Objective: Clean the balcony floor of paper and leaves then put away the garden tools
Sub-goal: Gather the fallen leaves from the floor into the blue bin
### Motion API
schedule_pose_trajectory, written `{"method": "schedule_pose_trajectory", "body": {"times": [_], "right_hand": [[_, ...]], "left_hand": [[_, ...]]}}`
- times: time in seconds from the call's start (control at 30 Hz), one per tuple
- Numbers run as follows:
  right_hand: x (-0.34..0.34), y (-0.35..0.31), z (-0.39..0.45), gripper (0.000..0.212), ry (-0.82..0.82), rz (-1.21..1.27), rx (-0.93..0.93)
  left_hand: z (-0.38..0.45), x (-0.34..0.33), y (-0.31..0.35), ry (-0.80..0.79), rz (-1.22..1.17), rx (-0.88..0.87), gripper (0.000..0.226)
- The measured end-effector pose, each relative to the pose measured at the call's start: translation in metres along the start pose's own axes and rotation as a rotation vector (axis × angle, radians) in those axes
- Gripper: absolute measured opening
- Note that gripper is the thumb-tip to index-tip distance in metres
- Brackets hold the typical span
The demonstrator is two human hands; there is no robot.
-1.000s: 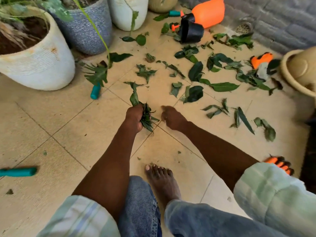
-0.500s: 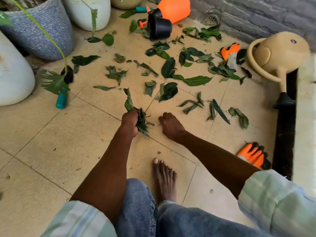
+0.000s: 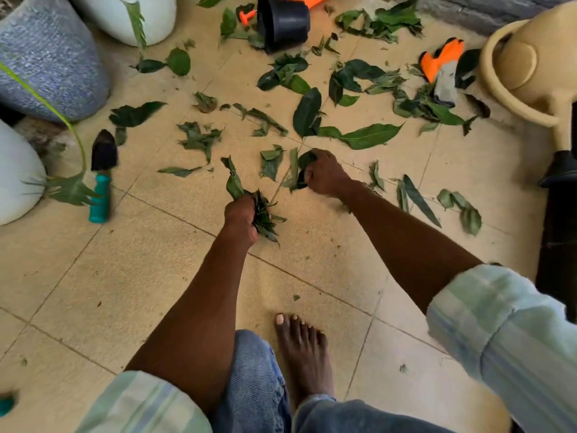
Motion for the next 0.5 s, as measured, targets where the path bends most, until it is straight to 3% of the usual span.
{"method": "schedule_pose_trajectory", "body": {"times": [0.07, 0.17, 0.33, 0.43, 0.5], "right_hand": [[-0.002, -0.006, -0.028, 0.028, 0.175, 0.011, 0.078], [-0.015, -0.009, -0.060, 0.025, 0.299, 0.039, 0.137], [0.009, -0.023, -0.079, 0.029, 0.411, 0.324, 0.008], [0.013, -0.031, -0.068, 0.030, 0.389, 0.513, -0.129], [0.006, -0.035, -0.047, 0.028, 0.290, 0.534, -0.218]], "left_hand": [[-0.001, -0.003, 0.019, 0.003, 0.008, -0.011, 0.015], [-0.003, 0.000, 0.058, 0.043, -0.009, -0.046, 0.023], [-0.005, 0.004, 0.060, 0.079, -0.032, -0.104, 0.016], [0.007, 0.020, 0.040, 0.118, -0.045, -0.063, 0.028], [0.008, 0.025, 0.040, 0.123, -0.063, -0.069, 0.021]]}}
Point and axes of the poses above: each hand's wrist, its own z-axis towards the middle knuckle, its own x-axis out of the back of the hand, y = z × x, the point moved 8 cm from there along z, towards the middle knuckle, and after that the axes turned 14 degrees about z, right-handed, at the moved point
